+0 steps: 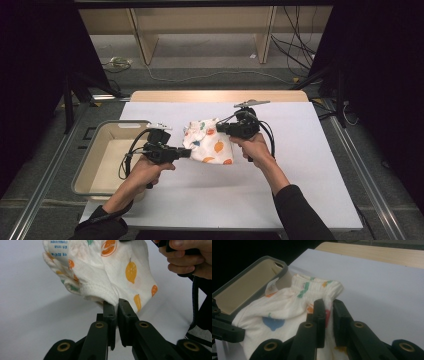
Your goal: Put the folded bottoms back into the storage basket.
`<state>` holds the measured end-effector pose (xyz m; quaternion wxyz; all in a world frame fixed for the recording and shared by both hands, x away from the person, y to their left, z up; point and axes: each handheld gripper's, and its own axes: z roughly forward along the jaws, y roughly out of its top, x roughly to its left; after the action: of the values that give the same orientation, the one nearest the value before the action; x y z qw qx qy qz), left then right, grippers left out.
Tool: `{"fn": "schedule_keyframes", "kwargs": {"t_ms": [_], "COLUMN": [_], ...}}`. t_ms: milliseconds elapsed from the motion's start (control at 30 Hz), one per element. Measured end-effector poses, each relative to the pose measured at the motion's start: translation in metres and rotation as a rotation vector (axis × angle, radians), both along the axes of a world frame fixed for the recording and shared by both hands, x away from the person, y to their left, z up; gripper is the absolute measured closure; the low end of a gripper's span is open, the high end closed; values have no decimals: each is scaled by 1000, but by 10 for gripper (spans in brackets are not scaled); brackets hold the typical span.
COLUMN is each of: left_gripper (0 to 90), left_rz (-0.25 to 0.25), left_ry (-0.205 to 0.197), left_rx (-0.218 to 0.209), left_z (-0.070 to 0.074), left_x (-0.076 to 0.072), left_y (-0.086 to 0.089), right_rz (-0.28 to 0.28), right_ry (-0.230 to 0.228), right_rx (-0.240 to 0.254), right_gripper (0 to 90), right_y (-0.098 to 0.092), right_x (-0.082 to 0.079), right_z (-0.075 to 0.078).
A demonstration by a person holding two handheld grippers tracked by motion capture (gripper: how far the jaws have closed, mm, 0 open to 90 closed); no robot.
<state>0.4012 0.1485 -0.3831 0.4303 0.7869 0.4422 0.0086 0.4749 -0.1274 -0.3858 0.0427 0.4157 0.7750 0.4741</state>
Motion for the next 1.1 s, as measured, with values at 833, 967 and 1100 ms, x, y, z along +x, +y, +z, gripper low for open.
{"fn": "schedule_keyframes", "kwargs": {"t_ms": [833, 967, 1100], "left_gripper": [847, 847, 847], "left_rz": [18, 31, 43], "left_ry": [-19, -23, -20], "left_rx": [-7, -4, -4], "left_z": [15, 16, 16], "left_x": [0, 0, 0], "left_y": [31, 39, 45], "right_rz": [35, 42, 48], "right_ry": [-19, -21, -22], "right_rx": [-13, -13, -10], "right_gripper": [821, 821, 821], "right_y": [32, 38, 43], "right_x": [5, 6, 8], "right_z": [14, 16, 17]}}
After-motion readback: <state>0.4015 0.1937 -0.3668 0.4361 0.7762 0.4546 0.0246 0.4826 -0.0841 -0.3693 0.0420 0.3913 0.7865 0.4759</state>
